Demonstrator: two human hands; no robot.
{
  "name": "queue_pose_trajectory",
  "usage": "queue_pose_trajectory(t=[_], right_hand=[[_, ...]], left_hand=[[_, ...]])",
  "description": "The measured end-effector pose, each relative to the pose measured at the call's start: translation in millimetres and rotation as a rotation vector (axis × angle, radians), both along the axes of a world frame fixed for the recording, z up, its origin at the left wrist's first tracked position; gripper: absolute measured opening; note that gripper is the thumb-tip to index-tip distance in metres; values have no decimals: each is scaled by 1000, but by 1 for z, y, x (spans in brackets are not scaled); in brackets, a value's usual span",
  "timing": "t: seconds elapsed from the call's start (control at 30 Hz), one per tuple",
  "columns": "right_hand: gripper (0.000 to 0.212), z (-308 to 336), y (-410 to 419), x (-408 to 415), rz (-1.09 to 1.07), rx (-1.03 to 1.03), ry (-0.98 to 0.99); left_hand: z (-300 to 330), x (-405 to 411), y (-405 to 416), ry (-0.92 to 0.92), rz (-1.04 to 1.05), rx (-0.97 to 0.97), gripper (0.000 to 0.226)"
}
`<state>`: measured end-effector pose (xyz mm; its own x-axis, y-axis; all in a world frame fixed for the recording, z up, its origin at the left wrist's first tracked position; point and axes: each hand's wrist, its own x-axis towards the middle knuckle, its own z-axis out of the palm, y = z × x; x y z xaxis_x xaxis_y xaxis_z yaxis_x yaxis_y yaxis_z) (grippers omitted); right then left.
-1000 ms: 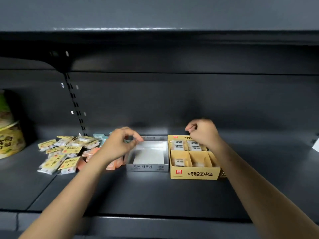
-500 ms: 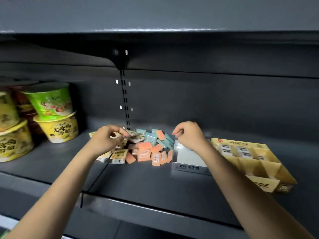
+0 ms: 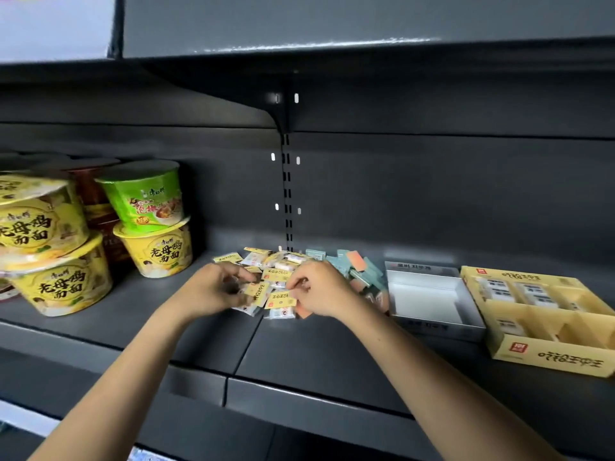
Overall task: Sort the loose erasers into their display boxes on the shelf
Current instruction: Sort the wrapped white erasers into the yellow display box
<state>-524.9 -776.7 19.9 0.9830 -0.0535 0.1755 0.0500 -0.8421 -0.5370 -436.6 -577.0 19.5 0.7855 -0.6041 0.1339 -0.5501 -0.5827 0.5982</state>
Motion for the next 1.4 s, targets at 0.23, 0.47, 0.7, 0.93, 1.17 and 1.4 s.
queue_pose_trajectory(t=[0.23, 0.47, 0.7, 0.93, 1.17, 1.4], right_hand=[[62, -10, 15, 5, 60, -281, 117], [51, -12, 20, 2, 87, -396, 83], [13, -15, 16, 1, 5, -328, -20], [18, 8, -20, -13, -88, -9, -105], [7, 37, -87, -52, -196, 166, -174], [23, 56, -175, -115, -357, 142, -216]], left_hand=[[-24, 15, 0, -63, -79, 178, 68], [-26, 17, -10, -64, -43, 100, 53], [-17, 13, -8, -251, 62, 88, 17], [3, 2, -27, -64, 87, -226, 6], [15, -27, -89, 173, -1, -459, 10], [23, -75, -182, 363, -193, -580, 8]])
